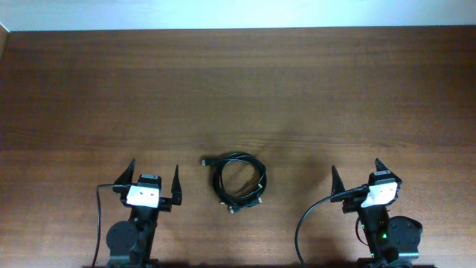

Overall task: Untangle cables
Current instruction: 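Move both grippers forward toward the black cable bundle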

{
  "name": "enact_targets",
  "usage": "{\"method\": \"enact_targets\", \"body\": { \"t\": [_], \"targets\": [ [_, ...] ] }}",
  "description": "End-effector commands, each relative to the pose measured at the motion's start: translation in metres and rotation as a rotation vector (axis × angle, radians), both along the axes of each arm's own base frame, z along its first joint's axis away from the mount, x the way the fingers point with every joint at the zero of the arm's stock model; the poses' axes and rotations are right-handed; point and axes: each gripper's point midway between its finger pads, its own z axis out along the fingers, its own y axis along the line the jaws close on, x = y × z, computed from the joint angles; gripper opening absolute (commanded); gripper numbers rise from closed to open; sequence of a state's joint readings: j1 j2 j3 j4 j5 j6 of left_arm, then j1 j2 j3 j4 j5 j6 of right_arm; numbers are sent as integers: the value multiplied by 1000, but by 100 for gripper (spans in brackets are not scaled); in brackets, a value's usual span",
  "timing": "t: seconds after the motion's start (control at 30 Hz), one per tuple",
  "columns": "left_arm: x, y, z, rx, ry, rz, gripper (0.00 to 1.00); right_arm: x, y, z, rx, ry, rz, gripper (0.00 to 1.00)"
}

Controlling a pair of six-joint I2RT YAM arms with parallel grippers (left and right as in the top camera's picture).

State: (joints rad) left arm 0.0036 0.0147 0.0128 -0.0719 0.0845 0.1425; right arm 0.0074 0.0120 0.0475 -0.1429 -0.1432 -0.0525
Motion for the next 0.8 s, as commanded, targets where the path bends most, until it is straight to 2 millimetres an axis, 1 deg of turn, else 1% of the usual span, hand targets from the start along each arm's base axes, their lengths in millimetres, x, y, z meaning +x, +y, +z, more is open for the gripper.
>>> {"method": "enact_targets", "body": {
  "t": [0.0, 0.7, 0.73, 0.77],
  "targets": [
    [0, 4, -1, 14, -1, 19, 99, 0, 2, -2, 6, 3, 8, 99],
    [0, 4, -1, 14, -2, 18, 99, 0, 3, -2, 20, 4, 12, 99],
    [0, 2, 1, -5, -9, 8, 99, 0, 3, 3, 68, -11, 10, 99],
    [-1, -9, 14, -90, -47, -49, 99, 0, 3, 16, 112, -43, 8, 99]
  ]
}}
